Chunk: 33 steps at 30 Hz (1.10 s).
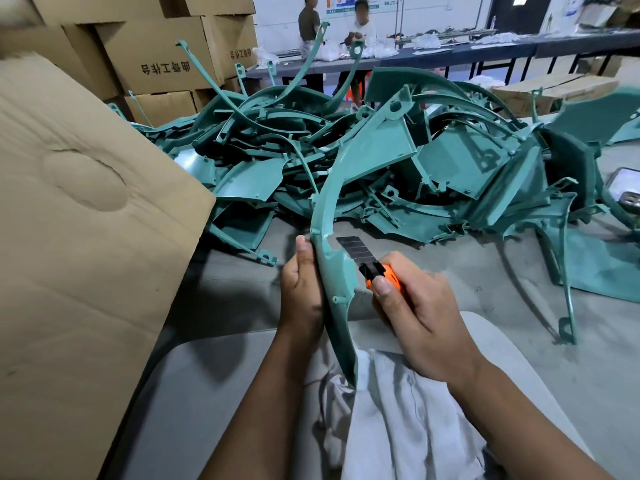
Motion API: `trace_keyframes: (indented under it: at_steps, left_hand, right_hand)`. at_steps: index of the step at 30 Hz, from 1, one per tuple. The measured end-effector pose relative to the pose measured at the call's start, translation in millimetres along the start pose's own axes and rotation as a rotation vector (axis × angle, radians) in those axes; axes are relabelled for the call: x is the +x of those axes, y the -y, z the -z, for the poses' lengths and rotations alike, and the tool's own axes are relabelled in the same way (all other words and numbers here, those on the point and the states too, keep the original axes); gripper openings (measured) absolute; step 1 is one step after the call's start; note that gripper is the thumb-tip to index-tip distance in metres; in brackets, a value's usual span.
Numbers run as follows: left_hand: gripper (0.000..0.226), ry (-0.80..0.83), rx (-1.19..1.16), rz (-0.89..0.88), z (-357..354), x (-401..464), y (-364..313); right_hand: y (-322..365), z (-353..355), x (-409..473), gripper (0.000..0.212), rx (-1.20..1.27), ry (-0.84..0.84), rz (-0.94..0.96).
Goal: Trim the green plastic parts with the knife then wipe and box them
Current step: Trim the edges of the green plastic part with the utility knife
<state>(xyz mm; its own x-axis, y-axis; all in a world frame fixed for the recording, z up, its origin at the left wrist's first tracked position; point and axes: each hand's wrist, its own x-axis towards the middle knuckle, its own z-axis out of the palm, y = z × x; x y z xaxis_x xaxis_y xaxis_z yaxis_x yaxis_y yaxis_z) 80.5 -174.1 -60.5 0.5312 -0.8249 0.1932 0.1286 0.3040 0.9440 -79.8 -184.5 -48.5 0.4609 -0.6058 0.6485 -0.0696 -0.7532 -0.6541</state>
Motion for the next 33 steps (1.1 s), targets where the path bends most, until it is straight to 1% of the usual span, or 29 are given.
trace_keyframes:
  at_steps: [6,10,13,15,18,19,21,22,24,26,33]
  left_hand:
    - [0.053,0.03,-0.012,0.037,1,1,1]
    - [0.051,0.078,-0.101,0.11,-1,3,1]
    - [0.054,0.119,-0.053,0.1,-2,0,2]
    - [0.056,0.117,-0.069,0.097,-1,0,2]
    - [0.059,0.126,-0.095,0.123,0,4,0]
    - [0.062,0.123,-0.099,0.133,-1,5,0]
    - [0.074,0.116,-0.131,0.157,-1,5,1]
    - [0.074,0.109,-0.13,0.151,-1,5,2]
    - [0.066,0.093,-0.098,0.129,-1,3,3]
    - [0.058,0.085,-0.099,0.144,0,2,2]
    - [0.055,0.056,-0.154,0.216,-1,2,3]
  right_hand:
    - [-2,0,1,0.027,-0.082,0.009,0.032]
    - [-4,3,1,0.03,-0.101,0.004,0.047]
    - [-4,2,1,0.026,-0.219,-0.086,0.048]
    - [-5,-1,1,0.027,-0.298,-0.151,0.023]
    - [-9,2,4,0.028,-0.286,-0.276,-0.038]
    - [-10,4,5,0.028,-0.269,-0.287,-0.035]
    - [-7,7,4,0.025,-0.225,-0.235,0.022]
    - [-5,6,3,0.023,-0.203,-0.193,0.055]
    - [-2,1,1,0.026,-0.185,-0.128,0.082]
    - [-3,-4,1,0.028,-0.197,-0.097,0.071]
    - [-4,-4,1,0.027,-0.147,-0.037,0.084]
